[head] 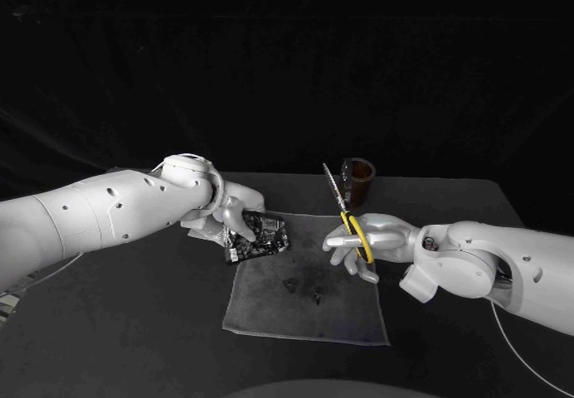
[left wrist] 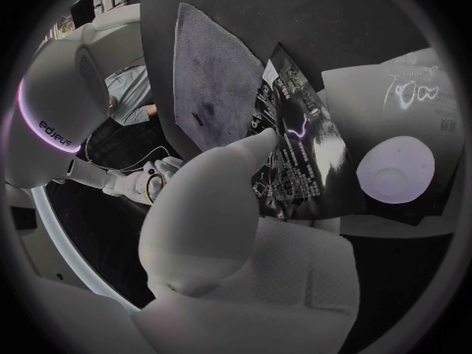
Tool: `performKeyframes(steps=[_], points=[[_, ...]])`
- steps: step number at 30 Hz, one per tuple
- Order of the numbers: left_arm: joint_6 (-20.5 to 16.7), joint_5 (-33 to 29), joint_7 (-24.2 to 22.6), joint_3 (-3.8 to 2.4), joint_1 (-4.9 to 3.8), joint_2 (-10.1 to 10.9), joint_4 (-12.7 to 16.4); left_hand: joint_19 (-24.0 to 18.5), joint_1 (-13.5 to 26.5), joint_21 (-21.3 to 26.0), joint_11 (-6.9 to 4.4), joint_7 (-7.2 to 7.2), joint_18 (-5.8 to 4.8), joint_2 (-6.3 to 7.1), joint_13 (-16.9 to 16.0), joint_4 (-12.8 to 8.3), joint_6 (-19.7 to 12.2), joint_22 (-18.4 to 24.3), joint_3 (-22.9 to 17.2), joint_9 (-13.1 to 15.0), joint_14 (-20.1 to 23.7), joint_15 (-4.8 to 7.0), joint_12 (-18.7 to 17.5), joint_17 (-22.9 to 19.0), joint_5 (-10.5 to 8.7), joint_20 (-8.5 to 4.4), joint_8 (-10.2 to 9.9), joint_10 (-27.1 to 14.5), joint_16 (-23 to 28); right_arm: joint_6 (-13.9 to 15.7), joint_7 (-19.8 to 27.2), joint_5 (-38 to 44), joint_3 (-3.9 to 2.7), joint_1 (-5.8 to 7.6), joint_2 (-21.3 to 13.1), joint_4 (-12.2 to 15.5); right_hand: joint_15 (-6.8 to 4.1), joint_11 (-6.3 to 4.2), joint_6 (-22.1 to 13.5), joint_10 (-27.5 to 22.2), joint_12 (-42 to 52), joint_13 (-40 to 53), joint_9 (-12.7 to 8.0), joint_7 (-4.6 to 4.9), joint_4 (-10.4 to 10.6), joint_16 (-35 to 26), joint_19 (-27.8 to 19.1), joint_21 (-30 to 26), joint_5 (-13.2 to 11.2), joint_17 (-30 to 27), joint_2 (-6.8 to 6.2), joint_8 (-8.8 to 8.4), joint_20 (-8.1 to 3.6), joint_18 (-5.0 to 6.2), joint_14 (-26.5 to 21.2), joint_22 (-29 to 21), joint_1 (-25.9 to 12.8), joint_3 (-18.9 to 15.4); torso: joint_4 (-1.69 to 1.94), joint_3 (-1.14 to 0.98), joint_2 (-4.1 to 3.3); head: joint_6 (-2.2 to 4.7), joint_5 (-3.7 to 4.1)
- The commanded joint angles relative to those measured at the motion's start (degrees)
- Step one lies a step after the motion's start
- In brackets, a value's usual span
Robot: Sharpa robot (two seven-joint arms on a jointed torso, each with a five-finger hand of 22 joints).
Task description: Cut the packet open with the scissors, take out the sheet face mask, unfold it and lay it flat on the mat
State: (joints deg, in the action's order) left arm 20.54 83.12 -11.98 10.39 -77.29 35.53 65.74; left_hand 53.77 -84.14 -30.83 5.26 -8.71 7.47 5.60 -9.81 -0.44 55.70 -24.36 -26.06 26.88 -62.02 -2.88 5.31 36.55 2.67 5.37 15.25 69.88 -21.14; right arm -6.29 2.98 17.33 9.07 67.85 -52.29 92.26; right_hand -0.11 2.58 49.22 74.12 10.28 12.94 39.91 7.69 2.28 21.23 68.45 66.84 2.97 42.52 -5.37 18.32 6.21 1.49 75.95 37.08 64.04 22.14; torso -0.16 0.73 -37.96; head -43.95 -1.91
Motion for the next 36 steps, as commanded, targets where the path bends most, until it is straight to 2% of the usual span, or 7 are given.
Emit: performKeyframes(steps=[1,5,9,16,22,28,36], points=[[-8.64,2.55,0.28,0.08,0.08,-0.11,0.08,-0.65,3.66,0.91,0.92,-0.60,-0.83,4.13,0.40,1.68,-2.52,0.61,2.12,-0.56,0.67,-0.73,-0.52,0.30,-0.01,0.48,-1.55,-1.24,-1.11,-0.18,0.41,-0.36,-0.05,-0.02,0.07,-0.02,-0.04,1.06,0.07,1.28,-0.29,-0.14,-0.07,0.40,0.19,-0.28,-0.02,-0.31,-0.20,0.05,0.21,-0.28,-0.48,7.14,0.41,-0.11,-0.25,0.17,0.01,-0.05,0.04,0.05,0.06],[-13.02,2.92,1.39,0.09,0.08,0.07,-0.07,-0.52,5.87,2.99,1.93,-1.67,-0.64,6.82,0.72,3.52,-4.23,2.16,3.74,-0.89,2.56,-1.61,-0.48,0.25,0.05,1.53,-2.13,-2.62,-1.54,-0.21,0.31,-0.37,-0.04,-0.04,0.07,-0.06,-0.04,1.06,0.07,1.28,-0.29,-0.14,-0.07,0.40,0.19,-0.28,-0.02,-0.31,-0.20,0.05,0.21,-0.28,-0.48,7.14,0.41,-0.11,-0.25,0.17,-0.05,-0.05,0.03,0.15,0.05],[-15.95,3.08,2.28,0.09,0.08,0.38,-0.05,0.77,5.96,6.84,2.26,-1.80,0.46,7.74,0.69,6.60,-5.71,5.24,7.06,-0.50,5.54,-2.22,0.87,-0.36,0.11,3.28,-0.79,-4.08,-2.39,-0.26,0.24,-0.36,-0.04,-0.09,0.10,-0.18,-0.01,1.09,0.04,1.22,-0.46,-0.22,-0.11,0.43,0.21,-0.35,-0.13,-0.46,-0.20,0.06,0.16,-0.36,-0.47,7.18,0.40,-0.39,-0.27,0.19,-0.01,-0.05,0.00,0.18,0.11],[-18.54,3.10,2.26,0.09,0.09,0.56,0.09,3.07,1.76,11.81,2.70,-1.78,2.62,6.68,0.57,11.92,-7.71,9.31,15.26,-0.14,8.62,-2.80,3.62,-2.40,0.11,5.91,2.01,-7.42,-4.18,-0.43,0.17,-0.34,-0.03,-0.18,0.32,-0.46,0.00,1.11,0.02,1.19,-0.56,-0.27,-0.13,0.45,0.21,-0.40,-0.23,-0.58,-0.20,0.07,0.14,-0.40,-0.46,7.21,0.39,-0.63,-0.26,0.20,0.03,-0.01,0.00,0.19,0.16],[-19.74,3.08,2.05,0.09,0.09,0.34,0.09,1.38,-3.27,16.22,4.17,-0.64,2.67,5.73,1.03,16.94,-9.90,12.27,22.97,-0.25,13.17,-4.37,5.39,-5.01,0.08,7.55,3.75,-11.93,-4.12,-0.57,0.08,-0.28,-0.03,-0.23,0.48,-0.64,0.04,1.15,-0.01,1.14,-0.75,-0.37,-0.17,0.49,0.22,-0.50,-0.41,-0.80,-0.20,0.07,0.09,-0.48,-0.44,7.27,0.35,-1.03,-0.27,0.22,0.00,-0.01,0.02,0.15,0.13],[-21.44,3.08,2.53,0.09,0.09,0.34,-0.16,-4.17,-4.24,22.34,5.91,-0.50,2.11,6.50,2.45,17.36,-13.97,15.84,27.89,-0.81,19.72,-6.66,6.15,-8.80,0.21,10.06,5.38,-17.94,-2.20,-0.61,0.03,-0.17,-0.03,-0.24,0.61,-0.86,0.04,1.15,-0.01,1.14,-0.75,-0.37,-0.17,0.49,0.22,-0.50,-0.41,-0.80,-0.20,0.07,0.09,-0.48,-0.44,7.27,0.35,-1.03,-0.27,0.22,-0.04,-0.06,0.03,0.31,0.08],[-24.90,2.54,2.93,0.07,0.11,0.66,-0.47,-6.10,-3.91,25.06,6.66,-0.89,2.19,9.01,3.73,17.55,-18.11,17.59,30.42,-1.50,23.59,-7.77,6.10,-11.74,0.26,11.03,6.33,-22.71,-0.13,-0.67,0.04,0.06,-0.03,-0.25,0.77,-1.07,0.07,1.19,-0.03,1.12,-0.88,-0.44,-0.20,0.52,0.24,-0.58,-0.52,-0.94,-0.20,0.08,0.06,-0.54,-0.42,7.29,0.32,-1.25,-0.29,0.23,-0.08,-0.04,0.03,0.44,0.11]])
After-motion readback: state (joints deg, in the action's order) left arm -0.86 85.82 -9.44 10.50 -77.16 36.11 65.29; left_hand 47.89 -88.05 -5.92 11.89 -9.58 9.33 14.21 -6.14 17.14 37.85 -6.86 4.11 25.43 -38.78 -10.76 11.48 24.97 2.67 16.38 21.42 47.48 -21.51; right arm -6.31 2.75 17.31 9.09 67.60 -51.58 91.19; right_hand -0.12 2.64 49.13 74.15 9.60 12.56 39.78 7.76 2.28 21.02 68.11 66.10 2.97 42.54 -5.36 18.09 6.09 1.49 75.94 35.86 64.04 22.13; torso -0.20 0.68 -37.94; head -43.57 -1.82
